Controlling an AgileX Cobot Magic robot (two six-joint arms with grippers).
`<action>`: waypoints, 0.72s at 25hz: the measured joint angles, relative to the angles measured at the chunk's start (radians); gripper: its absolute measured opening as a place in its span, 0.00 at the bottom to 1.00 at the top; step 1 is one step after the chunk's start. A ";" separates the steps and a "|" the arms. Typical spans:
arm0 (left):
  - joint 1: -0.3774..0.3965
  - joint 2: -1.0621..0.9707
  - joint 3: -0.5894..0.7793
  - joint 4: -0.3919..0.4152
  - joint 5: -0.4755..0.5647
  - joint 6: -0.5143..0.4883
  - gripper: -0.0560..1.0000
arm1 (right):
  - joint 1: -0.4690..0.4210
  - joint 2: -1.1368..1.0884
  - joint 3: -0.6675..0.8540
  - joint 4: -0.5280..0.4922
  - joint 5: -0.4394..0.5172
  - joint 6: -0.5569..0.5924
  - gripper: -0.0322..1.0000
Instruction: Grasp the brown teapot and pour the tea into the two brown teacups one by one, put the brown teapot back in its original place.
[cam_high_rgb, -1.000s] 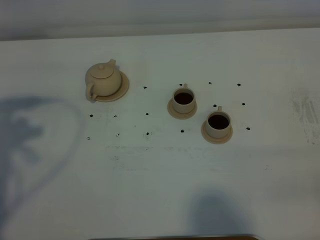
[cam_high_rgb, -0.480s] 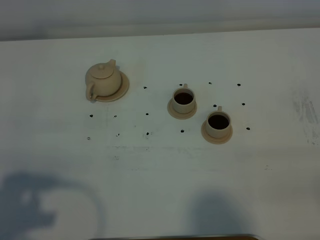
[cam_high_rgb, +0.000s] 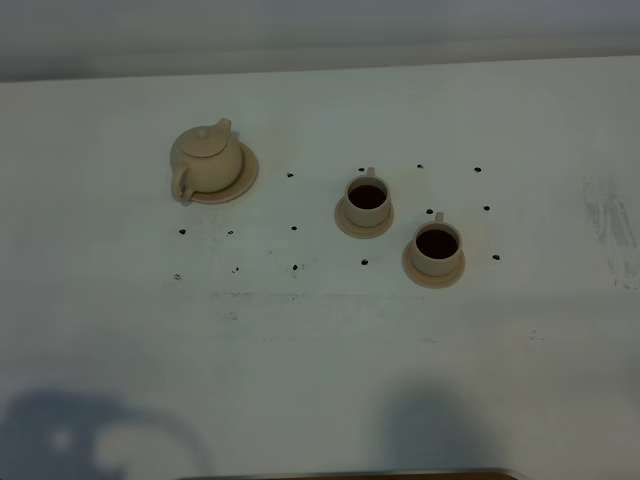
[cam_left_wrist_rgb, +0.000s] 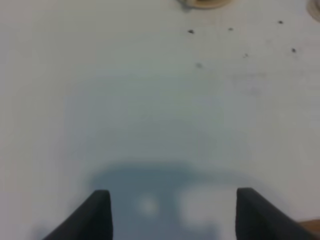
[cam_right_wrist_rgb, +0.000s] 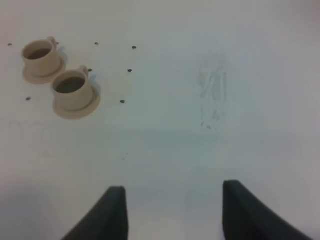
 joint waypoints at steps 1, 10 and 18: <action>-0.011 -0.014 0.011 0.000 0.000 0.001 0.54 | 0.000 0.000 0.000 0.000 0.000 0.000 0.46; -0.080 -0.120 0.046 0.028 0.023 -0.016 0.54 | 0.000 0.000 0.000 0.000 0.000 0.001 0.46; -0.090 -0.168 0.047 0.045 0.024 -0.030 0.54 | 0.000 0.000 0.000 0.000 0.000 0.001 0.46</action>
